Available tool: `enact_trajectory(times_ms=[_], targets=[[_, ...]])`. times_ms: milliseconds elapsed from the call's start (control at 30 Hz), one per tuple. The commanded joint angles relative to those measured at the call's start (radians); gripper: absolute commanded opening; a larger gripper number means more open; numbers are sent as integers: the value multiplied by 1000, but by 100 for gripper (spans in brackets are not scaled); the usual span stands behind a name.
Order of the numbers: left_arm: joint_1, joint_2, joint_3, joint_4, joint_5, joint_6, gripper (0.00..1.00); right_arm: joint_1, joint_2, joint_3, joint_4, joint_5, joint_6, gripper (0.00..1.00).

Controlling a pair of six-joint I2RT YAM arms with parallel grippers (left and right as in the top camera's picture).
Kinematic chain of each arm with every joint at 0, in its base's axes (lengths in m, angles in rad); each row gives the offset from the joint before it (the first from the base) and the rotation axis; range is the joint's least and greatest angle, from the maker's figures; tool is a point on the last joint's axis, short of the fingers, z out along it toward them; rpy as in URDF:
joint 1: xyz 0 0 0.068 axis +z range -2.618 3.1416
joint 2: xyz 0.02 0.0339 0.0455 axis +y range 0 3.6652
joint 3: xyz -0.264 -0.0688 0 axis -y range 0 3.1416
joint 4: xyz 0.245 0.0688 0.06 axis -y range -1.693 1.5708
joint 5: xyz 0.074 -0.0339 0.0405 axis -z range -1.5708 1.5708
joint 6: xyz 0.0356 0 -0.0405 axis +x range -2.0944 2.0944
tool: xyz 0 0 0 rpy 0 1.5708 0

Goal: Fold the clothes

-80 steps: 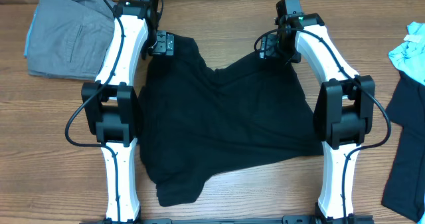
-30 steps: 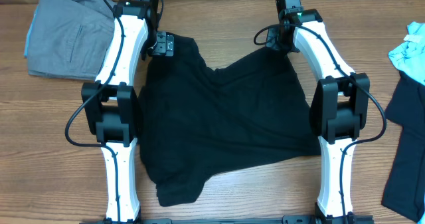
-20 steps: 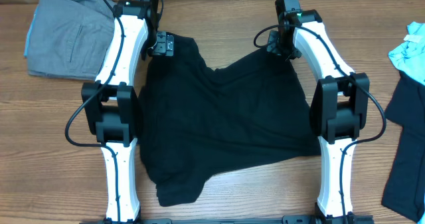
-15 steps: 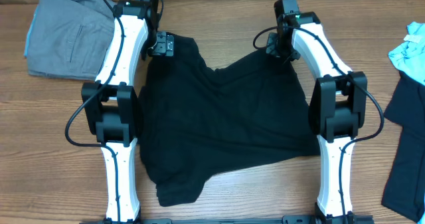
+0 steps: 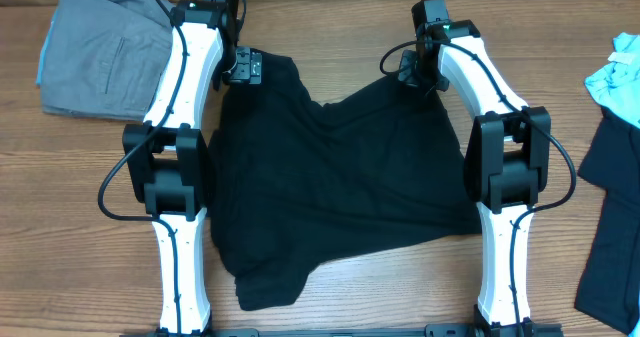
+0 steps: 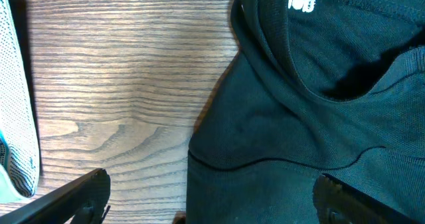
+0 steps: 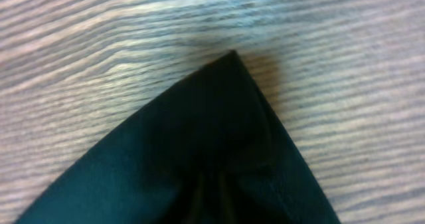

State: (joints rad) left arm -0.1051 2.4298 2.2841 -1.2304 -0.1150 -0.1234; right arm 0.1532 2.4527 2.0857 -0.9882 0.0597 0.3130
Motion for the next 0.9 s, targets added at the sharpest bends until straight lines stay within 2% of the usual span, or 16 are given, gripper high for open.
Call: enact_trajectory(times_ms=[0, 233, 600, 700, 800, 867], targets=[[-6, -3, 21, 3, 12, -4, 100, 3, 18, -3, 3, -1, 6, 4], [-6, -3, 21, 3, 12, -4, 100, 0, 17, 14, 38, 15, 32, 4], [-6, -3, 21, 16, 11, -4, 100, -61, 16, 196, 39, 16, 32, 4], [-6, -3, 21, 16, 11, -4, 100, -72, 16, 197, -18, -3, 32, 4], [-6, -3, 21, 24, 12, -4, 100, -72, 16, 179, -95, -23, 31, 38], [-6, -3, 21, 28, 13, -5, 100, -64, 16, 171, -144, -52, 28, 42]])
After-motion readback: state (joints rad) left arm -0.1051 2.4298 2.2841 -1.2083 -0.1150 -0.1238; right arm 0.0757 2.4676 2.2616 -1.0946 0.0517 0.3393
